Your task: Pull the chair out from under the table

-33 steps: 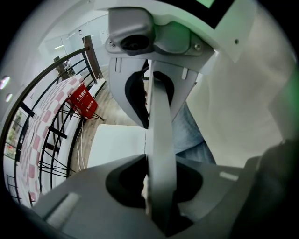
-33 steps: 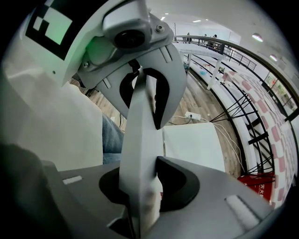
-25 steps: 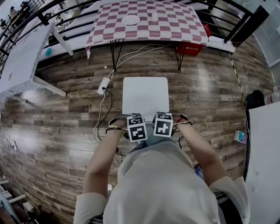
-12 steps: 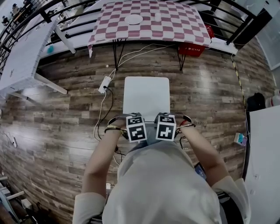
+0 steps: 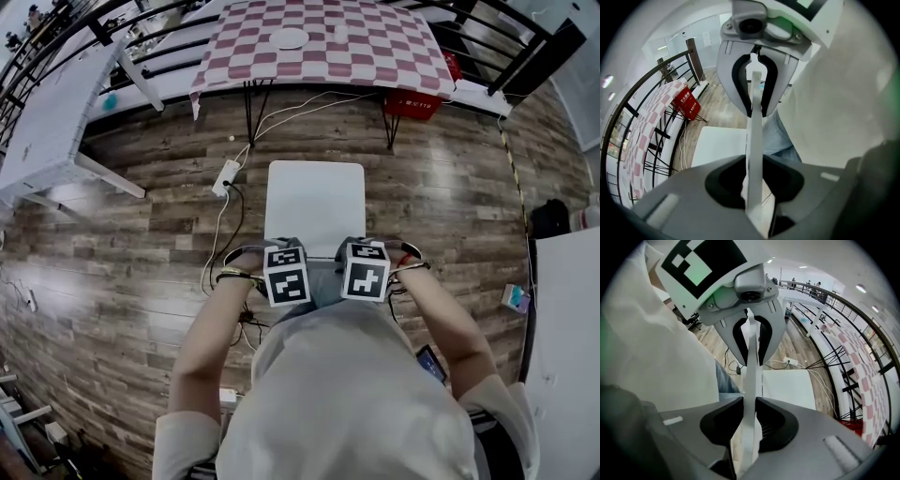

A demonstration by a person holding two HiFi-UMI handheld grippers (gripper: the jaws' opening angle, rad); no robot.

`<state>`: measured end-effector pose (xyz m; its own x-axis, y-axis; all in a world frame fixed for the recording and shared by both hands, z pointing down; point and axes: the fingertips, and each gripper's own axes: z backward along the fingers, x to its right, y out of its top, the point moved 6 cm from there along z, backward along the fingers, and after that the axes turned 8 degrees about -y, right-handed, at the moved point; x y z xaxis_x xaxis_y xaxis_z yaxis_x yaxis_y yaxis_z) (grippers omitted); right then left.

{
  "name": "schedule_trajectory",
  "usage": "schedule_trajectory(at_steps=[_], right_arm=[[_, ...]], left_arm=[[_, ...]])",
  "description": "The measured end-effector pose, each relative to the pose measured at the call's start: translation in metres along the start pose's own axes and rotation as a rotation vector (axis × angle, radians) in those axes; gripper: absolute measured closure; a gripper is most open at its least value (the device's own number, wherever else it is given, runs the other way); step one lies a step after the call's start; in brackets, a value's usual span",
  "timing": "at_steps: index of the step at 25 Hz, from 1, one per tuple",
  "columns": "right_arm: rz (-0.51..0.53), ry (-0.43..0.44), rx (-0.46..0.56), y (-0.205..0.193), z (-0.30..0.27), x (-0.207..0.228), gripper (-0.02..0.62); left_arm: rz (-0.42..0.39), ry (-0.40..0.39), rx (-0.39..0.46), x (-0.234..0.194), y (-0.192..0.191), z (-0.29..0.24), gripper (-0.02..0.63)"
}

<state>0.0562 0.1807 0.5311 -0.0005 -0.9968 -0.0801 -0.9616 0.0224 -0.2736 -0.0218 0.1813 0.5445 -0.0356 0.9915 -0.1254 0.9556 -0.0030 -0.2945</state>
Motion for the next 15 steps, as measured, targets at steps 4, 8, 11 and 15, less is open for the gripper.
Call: schedule_trajectory(at_steps=[4, 8, 11, 15], right_arm=[[0.000, 0.015, 0.009, 0.003, 0.012, 0.002, 0.525], [0.022, -0.019, 0.014, 0.006, 0.021, 0.005, 0.568], [0.023, -0.036, 0.022, 0.009, 0.029, 0.011, 0.595], [0.032, -0.034, 0.029, 0.013, 0.038, 0.012, 0.595]], left_arm=[[-0.010, 0.004, -0.004, 0.003, 0.000, 0.008, 0.512], [-0.009, -0.001, 0.008, 0.004, 0.002, 0.021, 0.518], [-0.010, -0.005, 0.007, 0.005, 0.002, 0.027, 0.520], [-0.007, 0.000, 0.010, 0.007, 0.004, 0.032, 0.529]])
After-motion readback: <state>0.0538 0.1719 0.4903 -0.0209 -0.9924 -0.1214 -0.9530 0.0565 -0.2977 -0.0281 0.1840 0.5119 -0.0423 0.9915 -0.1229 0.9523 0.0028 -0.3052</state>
